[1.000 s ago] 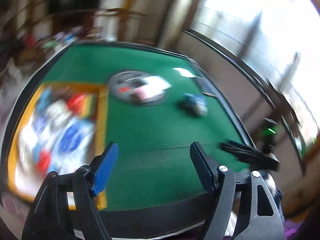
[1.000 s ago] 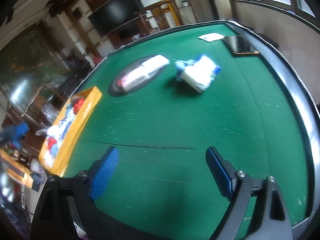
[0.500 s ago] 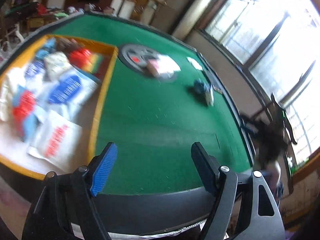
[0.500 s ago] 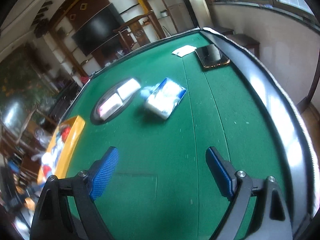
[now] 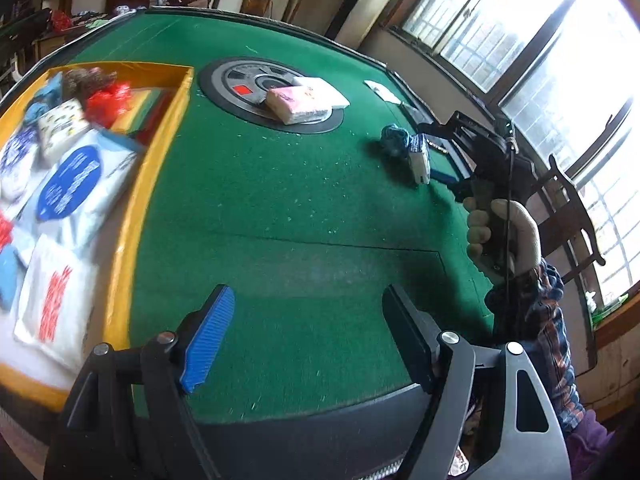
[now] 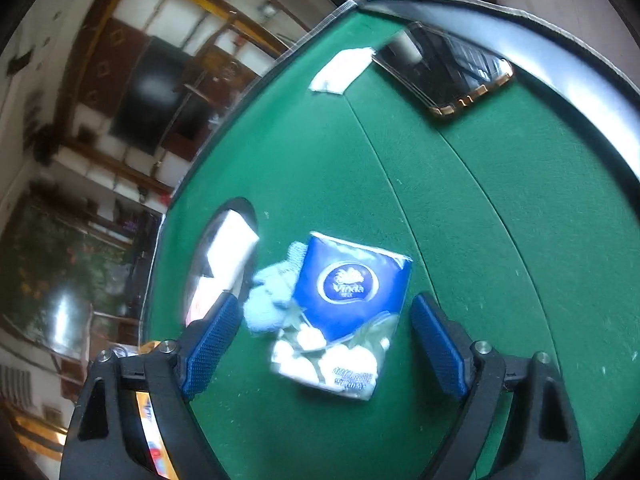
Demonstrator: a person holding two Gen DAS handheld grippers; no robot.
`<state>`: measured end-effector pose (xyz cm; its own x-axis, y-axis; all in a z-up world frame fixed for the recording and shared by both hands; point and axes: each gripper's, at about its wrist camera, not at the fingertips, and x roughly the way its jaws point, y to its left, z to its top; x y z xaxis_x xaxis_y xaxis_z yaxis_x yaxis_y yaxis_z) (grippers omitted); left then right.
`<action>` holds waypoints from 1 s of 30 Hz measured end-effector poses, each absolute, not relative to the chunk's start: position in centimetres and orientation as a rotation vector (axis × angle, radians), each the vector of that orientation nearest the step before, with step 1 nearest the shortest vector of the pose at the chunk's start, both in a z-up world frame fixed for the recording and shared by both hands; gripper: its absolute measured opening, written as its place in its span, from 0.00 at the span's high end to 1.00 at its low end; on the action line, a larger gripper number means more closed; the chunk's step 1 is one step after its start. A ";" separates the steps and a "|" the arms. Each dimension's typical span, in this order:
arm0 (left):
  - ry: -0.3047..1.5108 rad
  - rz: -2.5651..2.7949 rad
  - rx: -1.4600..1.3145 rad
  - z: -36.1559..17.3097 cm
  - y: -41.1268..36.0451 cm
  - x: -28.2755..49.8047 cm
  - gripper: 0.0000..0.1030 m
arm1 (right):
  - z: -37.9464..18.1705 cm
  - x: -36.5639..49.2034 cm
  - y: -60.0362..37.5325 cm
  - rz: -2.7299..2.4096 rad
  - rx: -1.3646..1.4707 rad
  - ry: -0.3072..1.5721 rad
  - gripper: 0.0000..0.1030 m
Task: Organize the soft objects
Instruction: 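Move the right tool to the blue Vinda tissue pack and grasp it, then grasp the light blue knit cloth with the left tool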
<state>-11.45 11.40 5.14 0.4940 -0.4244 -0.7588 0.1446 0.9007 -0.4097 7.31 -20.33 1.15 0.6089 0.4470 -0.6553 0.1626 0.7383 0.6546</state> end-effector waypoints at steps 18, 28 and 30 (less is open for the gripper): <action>1.021 -0.323 -0.023 1.2 1.8 -4.1 0.04 | 0.6 5.5 -22.8 0.257 0.794 0.877 0.21; 1.044 -0.342 0.108 0.6 0.0 -4.7 0.00 | 0.5 6.7 -18.5 0.311 0.664 0.948 0.52; 1.052 -0.396 0.036 1.1 0.5 -4.6 0.01 | 0.6 6.3 -19.0 0.322 0.683 0.940 0.52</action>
